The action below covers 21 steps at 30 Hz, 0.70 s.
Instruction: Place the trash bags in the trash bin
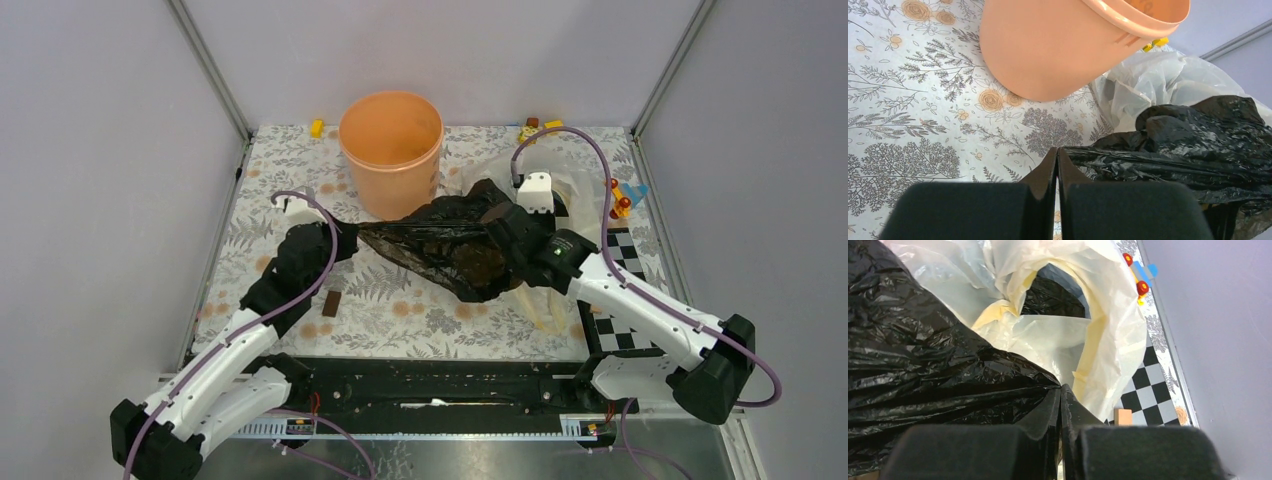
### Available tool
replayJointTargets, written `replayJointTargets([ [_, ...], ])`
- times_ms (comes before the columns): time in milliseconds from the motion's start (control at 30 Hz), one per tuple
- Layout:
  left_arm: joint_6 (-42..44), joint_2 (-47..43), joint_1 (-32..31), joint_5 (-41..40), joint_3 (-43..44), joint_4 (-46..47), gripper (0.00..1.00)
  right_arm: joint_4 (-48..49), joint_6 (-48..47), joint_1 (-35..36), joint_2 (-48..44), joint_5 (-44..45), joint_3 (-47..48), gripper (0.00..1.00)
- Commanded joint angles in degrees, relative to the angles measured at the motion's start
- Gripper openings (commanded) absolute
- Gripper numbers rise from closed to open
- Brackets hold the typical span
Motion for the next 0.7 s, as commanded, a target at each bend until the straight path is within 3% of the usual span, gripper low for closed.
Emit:
replayJointTargets([
  [0,0.41,0.29,0.77,0.31,-0.82,1.41,0.00,-1.44,2.75,-1.49,0.14,5.13,-0.46,0.09],
  [167,0.97,3.98,0.77,10.74,-1.00,5.73,0.00,10.97,-9.10,-1.50,-2.68,-16.98,-3.15,0.30],
  [233,1.37,4.79,0.77,11.87,-0.49,5.56,0.00,14.25,-13.55,-1.54,-4.47,-27.43,-4.62,0.46],
  [333,1.76,4.31,0.77,11.43,0.00,4.56,0.00,17.51,-17.73,-1.50,-6.97,-37.86,-6.98,0.60],
  [533,2.47,2.79,0.82,12.38,2.66,2.42,0.00,19.06,-21.70,-1.49,-6.89,-50.46,-6.46,0.73],
  [667,2.67,2.03,0.77,15.18,3.22,2.04,0.00,20.38,-20.93,-1.49,-2.35,-52.34,-2.81,0.72],
])
